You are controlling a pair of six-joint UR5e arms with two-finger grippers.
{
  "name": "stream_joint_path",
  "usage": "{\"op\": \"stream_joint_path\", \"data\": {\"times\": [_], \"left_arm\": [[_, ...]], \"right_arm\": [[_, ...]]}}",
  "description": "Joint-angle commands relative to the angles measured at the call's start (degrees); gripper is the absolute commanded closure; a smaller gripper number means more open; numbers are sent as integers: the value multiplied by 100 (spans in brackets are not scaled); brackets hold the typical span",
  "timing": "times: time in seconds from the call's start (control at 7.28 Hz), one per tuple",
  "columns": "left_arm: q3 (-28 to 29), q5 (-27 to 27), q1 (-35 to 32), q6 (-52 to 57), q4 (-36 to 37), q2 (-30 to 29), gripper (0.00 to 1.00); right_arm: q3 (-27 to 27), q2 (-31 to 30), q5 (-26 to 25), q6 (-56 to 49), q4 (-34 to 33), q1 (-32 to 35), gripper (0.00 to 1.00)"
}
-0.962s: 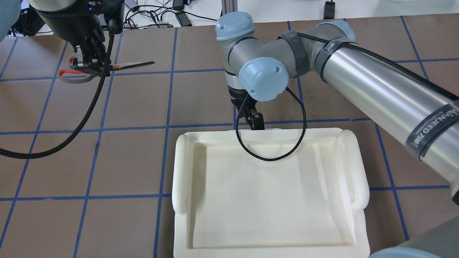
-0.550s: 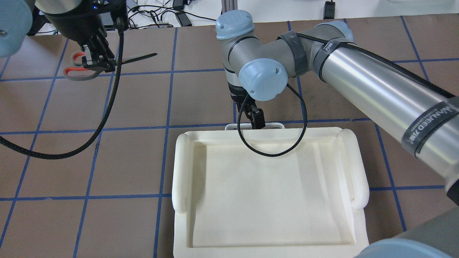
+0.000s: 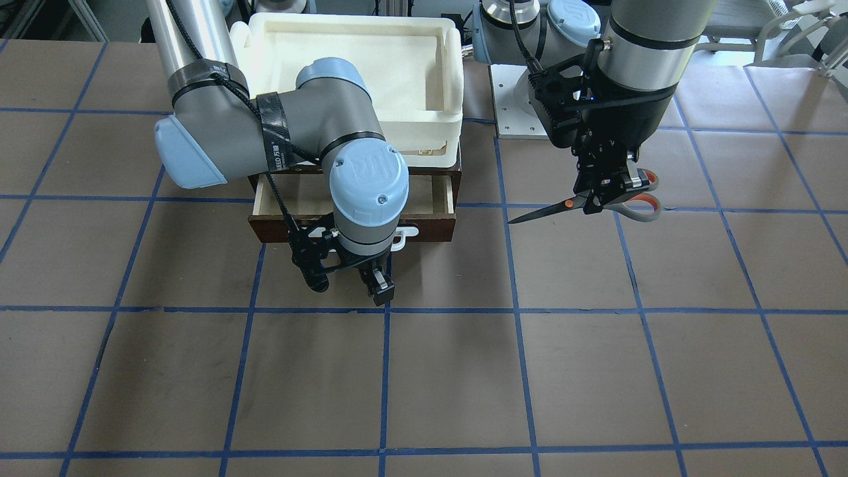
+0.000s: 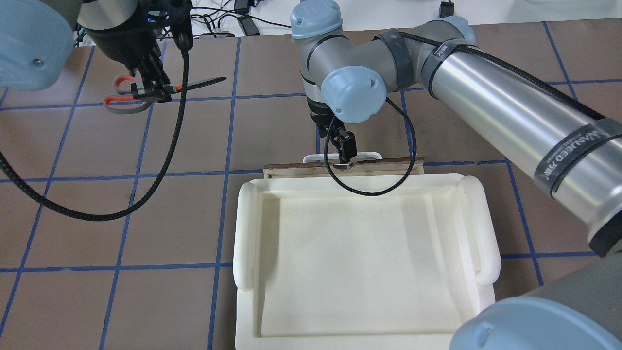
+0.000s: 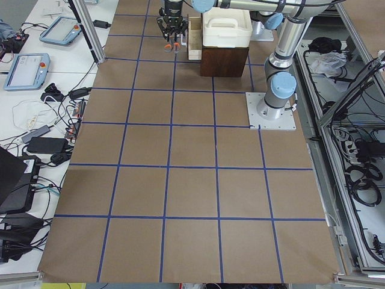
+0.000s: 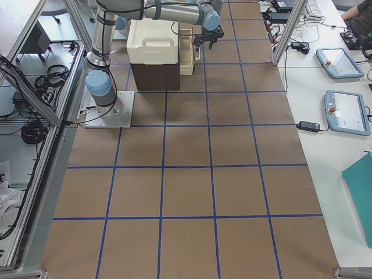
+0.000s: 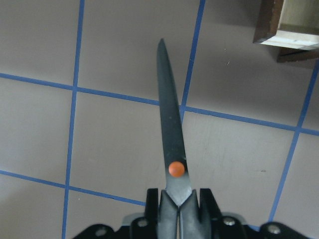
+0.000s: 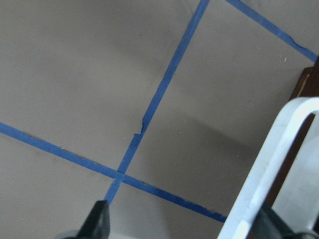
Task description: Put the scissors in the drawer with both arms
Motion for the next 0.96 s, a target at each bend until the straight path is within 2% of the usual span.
{"op": "stream_joint_path", "data": {"times": [0.0, 0.27, 0.69, 0.82], "left_arm": [[-127, -41, -12, -8, 116, -40, 100], [-347, -41, -21, -16, 293, 56, 100], [-339, -102, -91, -7, 293, 144, 100], [-295, -303, -144, -25, 293, 276, 100]], "right_arm": [[-66, 100, -6, -261, -126, -120, 0], [-293, 179, -6, -393, -152, -209, 0], [-426, 311, -6, -455, -284, -217, 0], [-444, 346, -32, -429, -363, -217, 0]]}}
